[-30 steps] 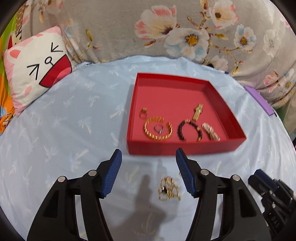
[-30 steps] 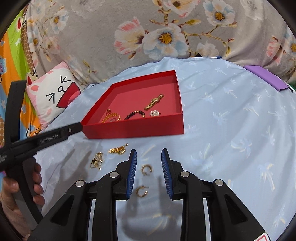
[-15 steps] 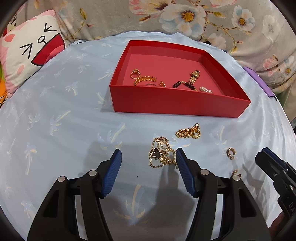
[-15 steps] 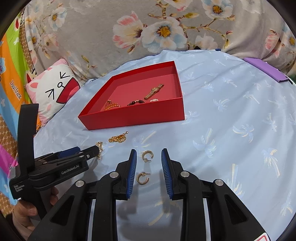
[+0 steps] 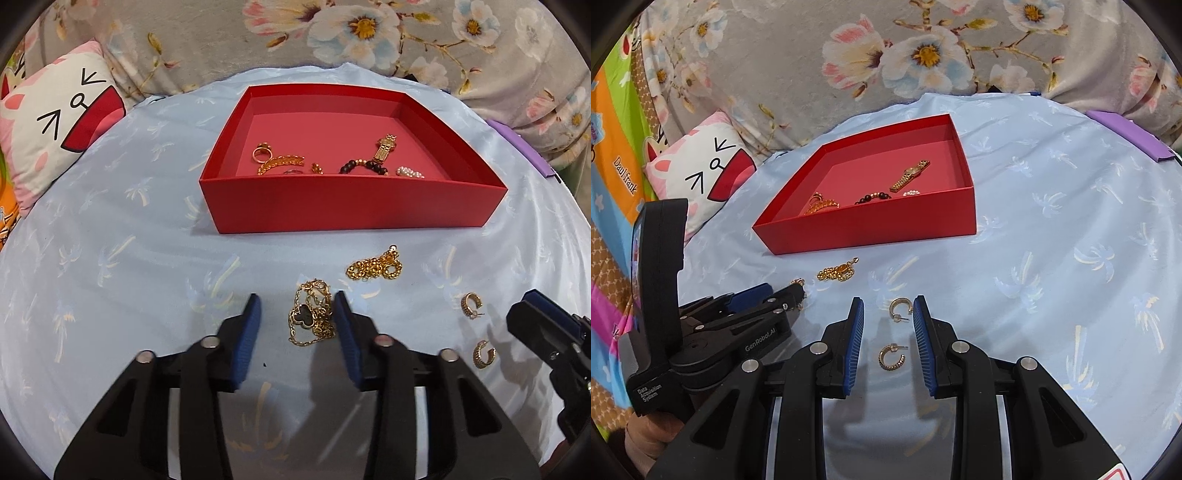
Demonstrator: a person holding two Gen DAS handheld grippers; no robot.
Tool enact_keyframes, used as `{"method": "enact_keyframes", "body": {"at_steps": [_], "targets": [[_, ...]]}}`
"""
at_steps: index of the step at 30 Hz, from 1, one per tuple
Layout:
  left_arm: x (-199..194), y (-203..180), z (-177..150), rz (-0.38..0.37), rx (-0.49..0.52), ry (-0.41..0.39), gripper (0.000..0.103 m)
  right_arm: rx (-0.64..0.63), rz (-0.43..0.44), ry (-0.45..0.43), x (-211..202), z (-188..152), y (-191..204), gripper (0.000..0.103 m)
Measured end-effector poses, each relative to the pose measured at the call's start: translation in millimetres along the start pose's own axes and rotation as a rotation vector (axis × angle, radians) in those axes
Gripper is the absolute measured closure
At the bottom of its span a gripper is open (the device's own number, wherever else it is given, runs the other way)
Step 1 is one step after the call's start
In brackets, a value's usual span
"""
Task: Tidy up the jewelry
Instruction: 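Grasp the black-clover gold necklace with the left tool while the right tool grasps the gold chain, then carry the necklace with the left tool while the right tool carries the chain into the box, releasing both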
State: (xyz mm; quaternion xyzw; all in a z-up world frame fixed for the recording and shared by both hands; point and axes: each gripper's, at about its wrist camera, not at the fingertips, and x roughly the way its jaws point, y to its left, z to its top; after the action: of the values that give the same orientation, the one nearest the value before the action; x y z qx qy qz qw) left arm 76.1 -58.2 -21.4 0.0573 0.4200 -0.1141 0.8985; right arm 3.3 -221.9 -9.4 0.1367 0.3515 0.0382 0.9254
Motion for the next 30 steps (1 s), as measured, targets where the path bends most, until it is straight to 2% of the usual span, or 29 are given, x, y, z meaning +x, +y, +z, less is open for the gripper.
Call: {"method": "enact_keyframes", "body": {"at_steps": [3, 4, 11, 19, 30], "targets": [[0, 2, 0, 0.011, 0.002, -0.003, 0.088, -0.011, 0.008, 0.01, 5, 0, 5, 0.075], [-1, 4, 0, 0.009, -0.002, -0.002, 0.089, -0.012, 0.011, 0.014, 6, 0, 6, 0.075], [-5, 16, -1, -0.045, -0.036, 0.011, 0.09, -0.049, 0.035, 0.046, 23, 5, 22, 0.075], [-18, 37, 2, -0.052, -0.075, -0.012, 0.09, -0.101, 0.055, 0.087, 51, 18, 43, 0.075], [-23, 57, 8, -0.048, -0.106, -0.037, 0.09, -0.136, -0.015, 0.115, 84, 29, 53, 0.075]]}}
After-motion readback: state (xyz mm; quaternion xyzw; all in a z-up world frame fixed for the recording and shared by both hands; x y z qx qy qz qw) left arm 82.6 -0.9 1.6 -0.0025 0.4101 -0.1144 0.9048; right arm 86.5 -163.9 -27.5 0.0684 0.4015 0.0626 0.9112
